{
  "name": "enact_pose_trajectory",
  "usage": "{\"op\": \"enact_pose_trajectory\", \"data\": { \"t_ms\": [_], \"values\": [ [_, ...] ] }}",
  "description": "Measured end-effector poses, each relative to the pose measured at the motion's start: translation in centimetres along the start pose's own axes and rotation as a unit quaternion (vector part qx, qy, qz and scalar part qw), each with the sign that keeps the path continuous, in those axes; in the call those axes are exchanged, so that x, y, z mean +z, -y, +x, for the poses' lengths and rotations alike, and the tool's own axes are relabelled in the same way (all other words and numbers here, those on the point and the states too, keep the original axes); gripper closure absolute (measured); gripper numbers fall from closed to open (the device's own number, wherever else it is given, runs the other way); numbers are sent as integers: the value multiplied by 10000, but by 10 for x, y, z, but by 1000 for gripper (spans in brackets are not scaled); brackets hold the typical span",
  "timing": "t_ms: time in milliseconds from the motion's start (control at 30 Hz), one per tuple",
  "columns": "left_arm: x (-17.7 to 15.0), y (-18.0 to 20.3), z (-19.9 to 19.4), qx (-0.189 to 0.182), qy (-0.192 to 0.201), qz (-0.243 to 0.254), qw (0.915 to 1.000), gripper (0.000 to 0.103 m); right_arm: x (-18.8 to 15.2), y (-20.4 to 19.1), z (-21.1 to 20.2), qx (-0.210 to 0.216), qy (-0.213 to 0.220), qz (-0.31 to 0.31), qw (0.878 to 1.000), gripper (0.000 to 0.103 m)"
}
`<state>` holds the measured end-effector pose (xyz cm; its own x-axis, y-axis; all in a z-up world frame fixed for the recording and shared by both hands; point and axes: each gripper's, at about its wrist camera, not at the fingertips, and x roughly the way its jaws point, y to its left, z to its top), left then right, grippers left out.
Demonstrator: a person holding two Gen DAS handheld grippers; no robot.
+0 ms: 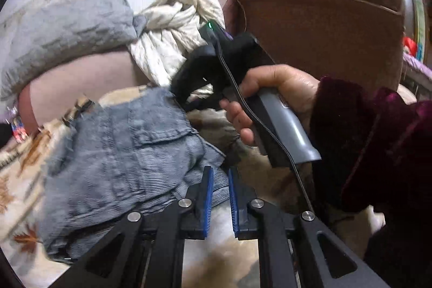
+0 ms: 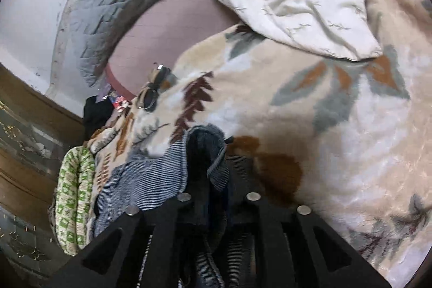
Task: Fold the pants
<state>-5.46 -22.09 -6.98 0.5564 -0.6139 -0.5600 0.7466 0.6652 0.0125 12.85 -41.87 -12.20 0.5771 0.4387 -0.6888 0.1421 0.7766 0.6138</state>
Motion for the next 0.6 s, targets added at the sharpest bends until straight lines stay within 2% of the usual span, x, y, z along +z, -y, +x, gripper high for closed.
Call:
{"op": "enact_pose_trajectory", "data": {
  "t_ms": [100,200,267,300,333,400,467,533,600],
  "values": [
    [1,-3,-27,174,208,180,9995,90,-3,5,-7,-191,56,35,9998,83],
    [2,-21,-61,533,420,272,9973,90,-8,6,-24,-318,242,95,9992,83],
    [2,-35,-75,823,457,322,9950,85,-11,3,-42,-413,472,104,9980,83],
    [2,-46,-80,1078,449,342,9926,75,-12,0,-51,-491,603,86,9969,83],
    [2,-55,-83,1263,461,320,9904,57,-15,-4,-63,-512,766,67,9957,83],
    [-1,-76,-94,1580,550,155,9858,29,-22,-13,-78,-535,949,21,9940,83],
    [-2,-102,-98,1816,629,-147,9812,27,-35,-27,-93,-644,1155,-108,9912,80],
    [-3,-122,-97,1881,598,-404,9795,27,-49,-42,-102,-608,1275,-233,9897,67],
    [-4,-135,-93,1901,545,-492,9790,27,-63,-58,-105,-556,1344,-390,9886,65]
  ]
}}
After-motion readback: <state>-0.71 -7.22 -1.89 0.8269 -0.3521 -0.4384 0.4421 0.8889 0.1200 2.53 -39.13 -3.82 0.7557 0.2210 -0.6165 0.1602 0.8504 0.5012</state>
